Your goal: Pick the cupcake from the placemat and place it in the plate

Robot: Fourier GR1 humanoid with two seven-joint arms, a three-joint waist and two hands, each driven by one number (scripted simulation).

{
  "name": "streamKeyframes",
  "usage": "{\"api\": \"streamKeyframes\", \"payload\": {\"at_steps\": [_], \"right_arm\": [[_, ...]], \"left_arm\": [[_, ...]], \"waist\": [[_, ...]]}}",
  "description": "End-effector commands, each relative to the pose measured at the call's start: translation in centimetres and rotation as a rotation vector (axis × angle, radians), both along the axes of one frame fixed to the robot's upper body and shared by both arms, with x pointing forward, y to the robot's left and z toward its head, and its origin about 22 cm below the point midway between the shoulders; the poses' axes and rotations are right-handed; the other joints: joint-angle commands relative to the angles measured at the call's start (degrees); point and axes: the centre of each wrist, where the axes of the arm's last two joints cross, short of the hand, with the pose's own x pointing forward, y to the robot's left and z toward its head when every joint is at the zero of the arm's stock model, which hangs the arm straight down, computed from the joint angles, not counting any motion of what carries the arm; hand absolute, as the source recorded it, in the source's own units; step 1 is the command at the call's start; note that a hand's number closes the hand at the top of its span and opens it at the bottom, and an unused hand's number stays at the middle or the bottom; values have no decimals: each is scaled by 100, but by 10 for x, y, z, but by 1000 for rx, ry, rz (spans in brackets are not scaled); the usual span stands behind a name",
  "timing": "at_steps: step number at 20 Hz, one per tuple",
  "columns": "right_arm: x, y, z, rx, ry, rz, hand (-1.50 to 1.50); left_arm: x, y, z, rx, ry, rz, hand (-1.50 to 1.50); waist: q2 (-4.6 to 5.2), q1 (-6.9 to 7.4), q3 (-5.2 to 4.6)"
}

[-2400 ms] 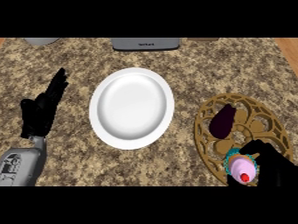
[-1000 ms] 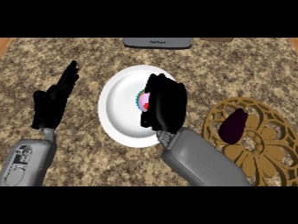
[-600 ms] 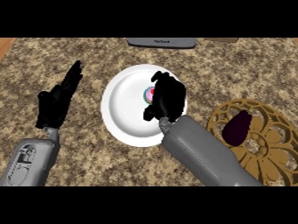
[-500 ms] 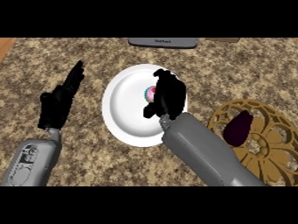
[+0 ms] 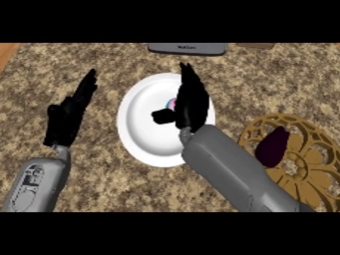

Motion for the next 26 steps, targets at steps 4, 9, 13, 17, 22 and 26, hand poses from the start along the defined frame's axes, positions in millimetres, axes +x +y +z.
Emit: {"api": "streamKeyframes", "payload": {"at_steps": [4,9,13,17,22,26], "right_arm": [[-7,-4,5,285,-185,-167,-150],[-27,-27,-10,347,-244,-252,-150],[-58,-72,-5,335,-267,-268,-150],[-108,-113,-13,329,-259,-252,-150],[-141,-143,-15,313,-233,-255,-150],[-162,-152,-12,353,-254,-256,-150]], "left_arm": [[-16,4,-9,-4,37,34,0],[-15,22,-14,5,23,108,0],[-14,29,1,5,35,106,0],[-30,34,-13,-17,11,101,0],[-12,28,-10,10,27,80,0],[-25,25,-6,-2,6,81,0]], "waist": [[-117,-289,-3],[-144,-568,-10],[-159,-615,-11],[-117,-509,-9],[-88,-471,-8],[-91,-439,-7]]}}
